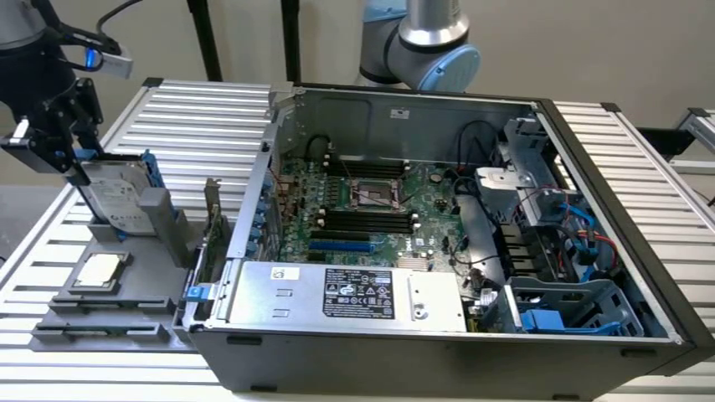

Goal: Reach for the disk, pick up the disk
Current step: 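Pick up the disk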

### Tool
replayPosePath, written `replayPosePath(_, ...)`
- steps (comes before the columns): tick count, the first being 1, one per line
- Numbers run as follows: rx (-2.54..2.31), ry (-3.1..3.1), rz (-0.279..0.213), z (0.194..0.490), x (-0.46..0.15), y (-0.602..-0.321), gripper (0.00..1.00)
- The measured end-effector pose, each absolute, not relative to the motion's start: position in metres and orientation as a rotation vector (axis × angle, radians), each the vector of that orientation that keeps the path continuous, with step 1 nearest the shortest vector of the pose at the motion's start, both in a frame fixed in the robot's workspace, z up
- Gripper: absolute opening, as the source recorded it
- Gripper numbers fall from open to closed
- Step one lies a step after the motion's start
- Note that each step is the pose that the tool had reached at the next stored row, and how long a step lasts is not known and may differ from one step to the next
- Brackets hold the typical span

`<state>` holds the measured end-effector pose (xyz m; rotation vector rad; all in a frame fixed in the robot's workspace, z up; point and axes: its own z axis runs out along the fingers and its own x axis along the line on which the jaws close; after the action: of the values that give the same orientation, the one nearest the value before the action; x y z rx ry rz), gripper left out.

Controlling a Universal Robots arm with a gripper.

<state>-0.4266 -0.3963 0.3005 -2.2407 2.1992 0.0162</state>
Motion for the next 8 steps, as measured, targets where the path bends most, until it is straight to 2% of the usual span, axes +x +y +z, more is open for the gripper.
replayPosePath(7,-2.240,2.199,0.016,0.2993,-0.4270,-0.3964,0.54)
replayPosePath(8,-2.240,2.199,0.016,0.2992,-0.4270,-0.3963,0.52)
